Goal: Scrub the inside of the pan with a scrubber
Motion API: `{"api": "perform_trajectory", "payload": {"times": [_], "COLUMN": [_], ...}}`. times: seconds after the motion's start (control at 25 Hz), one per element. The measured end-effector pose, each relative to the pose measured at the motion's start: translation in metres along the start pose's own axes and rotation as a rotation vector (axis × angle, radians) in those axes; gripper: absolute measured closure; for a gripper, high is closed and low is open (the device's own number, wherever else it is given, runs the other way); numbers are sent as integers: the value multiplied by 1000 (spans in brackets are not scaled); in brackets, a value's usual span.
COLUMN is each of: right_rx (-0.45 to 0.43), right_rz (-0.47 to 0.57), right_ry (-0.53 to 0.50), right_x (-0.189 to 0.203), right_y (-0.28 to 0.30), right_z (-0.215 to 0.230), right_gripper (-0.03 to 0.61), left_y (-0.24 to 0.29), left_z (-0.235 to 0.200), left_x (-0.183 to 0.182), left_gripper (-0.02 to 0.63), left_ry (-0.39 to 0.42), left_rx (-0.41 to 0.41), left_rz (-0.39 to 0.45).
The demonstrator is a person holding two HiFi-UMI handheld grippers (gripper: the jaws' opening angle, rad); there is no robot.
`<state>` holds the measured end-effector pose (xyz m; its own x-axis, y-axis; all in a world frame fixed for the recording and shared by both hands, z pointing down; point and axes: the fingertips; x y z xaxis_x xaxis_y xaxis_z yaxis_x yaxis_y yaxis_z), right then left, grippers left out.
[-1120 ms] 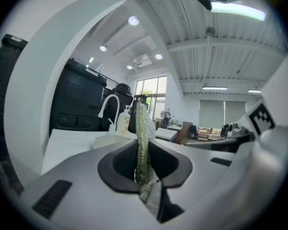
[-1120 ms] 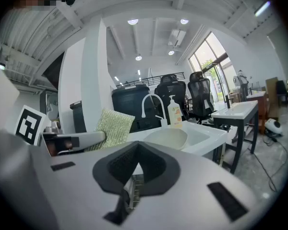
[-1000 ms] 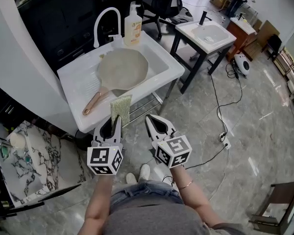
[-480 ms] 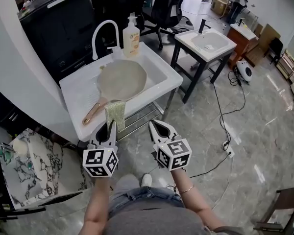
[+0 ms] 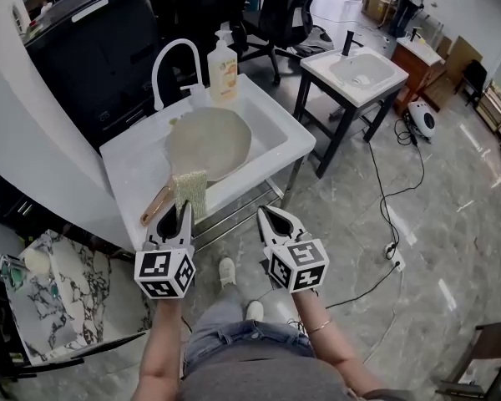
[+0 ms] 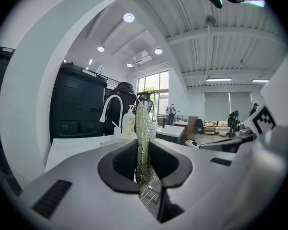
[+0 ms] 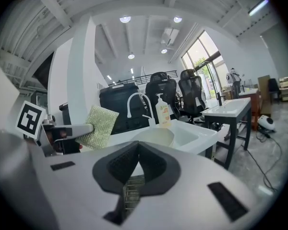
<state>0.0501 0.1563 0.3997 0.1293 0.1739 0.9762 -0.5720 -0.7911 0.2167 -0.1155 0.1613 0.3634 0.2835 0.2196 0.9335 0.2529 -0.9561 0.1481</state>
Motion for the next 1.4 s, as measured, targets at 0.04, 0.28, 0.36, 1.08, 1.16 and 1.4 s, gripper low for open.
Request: {"api": "perform_trajectory", "payload": {"times": [0.04,0.28,0.36,1.08,1.16,1.4], "right_rx": [6,39,56,174,179,213], "right_rz": [-6,-38,-47,-157,-170,-200], "right_ry": [3,-4,-1,49,57,79], "right_x": [1,-1,-4,-8,-5,4], "right_y": [6,53,72,192,196,204], "right_z": [3,32,46,116,121,149], "right_gripper": [568,568,568,568,568,568], "left_y": [8,67,91,255,269,307], "left_z": [-4,-33,-42,-75,-74,-65], "left_x": [-1,-11,-19,-47,-38,7], "left_gripper": [548,548,548,548,548,548], "left_ry": [-1,-7,-4,-24,-21,-27], "left_rx": [3,25,32,210,227,312], "left_rz": [-3,-29,-33,-134,-164,-315]}}
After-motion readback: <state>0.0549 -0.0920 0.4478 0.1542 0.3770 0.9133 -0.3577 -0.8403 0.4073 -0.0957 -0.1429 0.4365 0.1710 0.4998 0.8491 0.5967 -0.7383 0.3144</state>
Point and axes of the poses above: the fingertips, and each gripper's own axes: y forward along the fingers, z to its right, x out of its underside, and after that the axes turned 14 degrees about -y, right-handed
